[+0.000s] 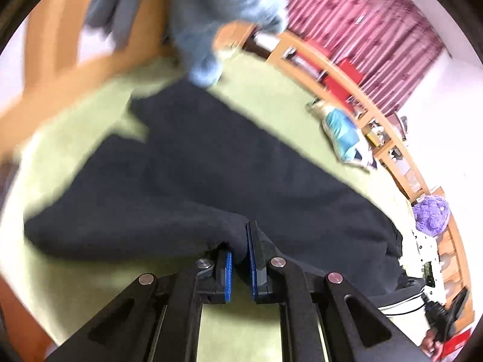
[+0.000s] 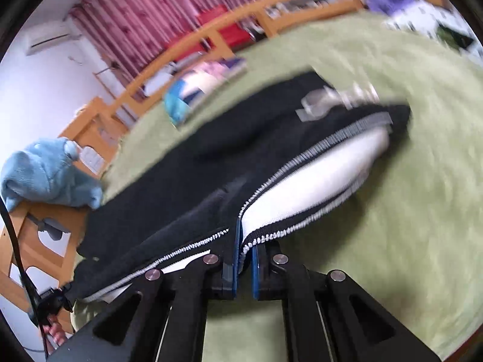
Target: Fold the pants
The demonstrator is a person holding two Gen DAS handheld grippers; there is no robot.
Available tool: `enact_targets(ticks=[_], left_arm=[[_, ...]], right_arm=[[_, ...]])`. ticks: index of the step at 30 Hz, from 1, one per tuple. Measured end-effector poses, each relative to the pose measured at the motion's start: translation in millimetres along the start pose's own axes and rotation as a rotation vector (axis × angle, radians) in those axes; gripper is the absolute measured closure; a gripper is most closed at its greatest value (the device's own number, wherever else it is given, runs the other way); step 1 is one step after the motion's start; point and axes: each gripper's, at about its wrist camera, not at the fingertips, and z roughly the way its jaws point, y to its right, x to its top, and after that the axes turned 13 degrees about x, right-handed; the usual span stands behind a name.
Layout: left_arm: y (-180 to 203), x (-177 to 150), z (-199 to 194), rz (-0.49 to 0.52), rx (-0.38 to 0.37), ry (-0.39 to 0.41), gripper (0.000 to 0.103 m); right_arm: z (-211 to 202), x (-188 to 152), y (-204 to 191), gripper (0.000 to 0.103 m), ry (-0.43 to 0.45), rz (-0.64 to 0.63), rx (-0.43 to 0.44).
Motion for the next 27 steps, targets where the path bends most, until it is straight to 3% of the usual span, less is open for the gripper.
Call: enact_targets(ticks=[5,8,14,18,19,21,23,25,27], left_arm=[[54.1,64.5,7.2,0.092,0.044,0.139,0.094],[84.2,97.5,30.0,0.125,0.074,0.18,0.094],[129.2,144.6,99.7,0.113,0.103,0.18,0.094],[141.9,149.1,148.1,0.125,0.126,0.124,0.094],[143.2,145.8,157.6,0.138,0.136,0.1,0.091],[148.6,139.7,177.2,0.171,0.189,0.03,0.081],[149.9,130.4,177.3,0.181,0.219,0.016,0.068],[147.3,121.0,163.7,0.185,0.183,0.022,0.032],[144.5,108.8,142.4,0.186,0.147,0.04,0.029]], right_arm=[[24.9,70.5,-29.5,0.097,0.041,-0.058,0.028],[58.5,116.8,-40.0,0.097,0.066,-0.099,0.016],[141.2,189.5,-33.0,0.097,0.076,-0.064,0.03],[192.4,206.2,-24.9,0.094,0.068,-0.062,-0.005],[204.7,205.5,-19.3,0.089,0.044,-0.052,-0.016],[226.7,200.1,-6.3,0.069,-0.012,-0.017,-0.021],[241.3,188.5,4.2,0.067,-0.071,-0.003,-0.015],[240.7,175.3,4.9,0.067,-0.11,-0.018,-0.029],[228.0,157.4,-0.4,0.066,-0.13,-0.053,-0.036]])
